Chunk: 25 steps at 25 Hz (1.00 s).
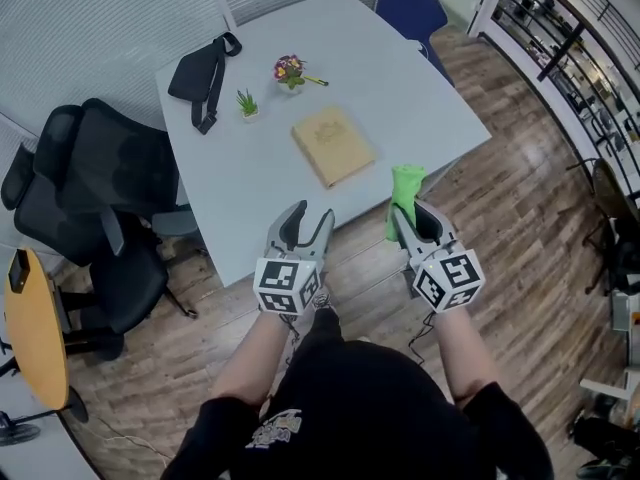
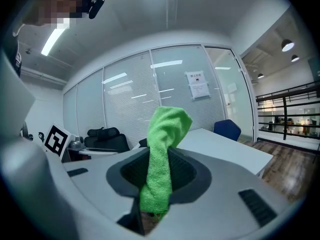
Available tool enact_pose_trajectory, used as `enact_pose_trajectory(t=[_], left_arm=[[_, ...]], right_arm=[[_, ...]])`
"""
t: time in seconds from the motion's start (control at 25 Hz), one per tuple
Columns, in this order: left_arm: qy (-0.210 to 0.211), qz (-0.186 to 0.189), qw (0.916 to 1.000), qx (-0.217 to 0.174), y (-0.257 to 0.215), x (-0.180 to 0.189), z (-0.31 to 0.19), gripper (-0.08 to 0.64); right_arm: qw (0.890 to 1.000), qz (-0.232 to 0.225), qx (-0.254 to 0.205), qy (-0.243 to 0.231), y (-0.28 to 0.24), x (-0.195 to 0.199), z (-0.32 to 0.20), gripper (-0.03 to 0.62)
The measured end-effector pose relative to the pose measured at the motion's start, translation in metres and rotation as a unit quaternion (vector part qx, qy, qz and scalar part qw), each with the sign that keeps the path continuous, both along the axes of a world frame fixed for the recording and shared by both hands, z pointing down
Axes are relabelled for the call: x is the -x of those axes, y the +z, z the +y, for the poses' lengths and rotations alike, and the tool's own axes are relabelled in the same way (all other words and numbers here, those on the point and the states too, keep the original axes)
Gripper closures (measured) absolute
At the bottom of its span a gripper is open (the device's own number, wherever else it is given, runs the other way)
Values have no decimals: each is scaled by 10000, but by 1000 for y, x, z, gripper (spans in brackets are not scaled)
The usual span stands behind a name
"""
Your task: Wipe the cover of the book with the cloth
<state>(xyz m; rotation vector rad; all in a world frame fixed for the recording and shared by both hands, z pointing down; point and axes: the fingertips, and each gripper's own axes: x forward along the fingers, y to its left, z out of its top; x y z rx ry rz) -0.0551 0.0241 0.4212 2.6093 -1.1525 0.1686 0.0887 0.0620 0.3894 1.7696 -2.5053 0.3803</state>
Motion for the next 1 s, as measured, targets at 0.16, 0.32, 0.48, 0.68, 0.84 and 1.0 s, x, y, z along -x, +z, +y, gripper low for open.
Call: enact_pose_trajectory(t=[0.16, 0.32, 0.48, 0.68, 0.84, 1.0], left_arm=[[76, 24, 9997, 219, 15, 3, -30, 362], [135, 72, 9990, 420, 29, 7, -59, 362], [135, 230, 9972, 702, 43, 15, -85, 362], [228, 247, 9953, 905, 58, 20, -105, 362], [296, 247, 9940, 1028, 68, 22, -118, 362], [330, 294, 9918, 1198, 75, 22, -127, 362]], right_arm=[[9999, 23, 109, 69, 7, 6, -31, 491], [9997, 46, 214, 121, 13, 13, -57, 491], [9994, 89, 302, 171, 20, 21, -79, 491], [9991, 176, 334, 216, 23, 31, -100, 491], [9987, 271, 376, 221, 26, 39, -112, 491], [9983, 346, 420, 192, 28, 46, -119, 491]])
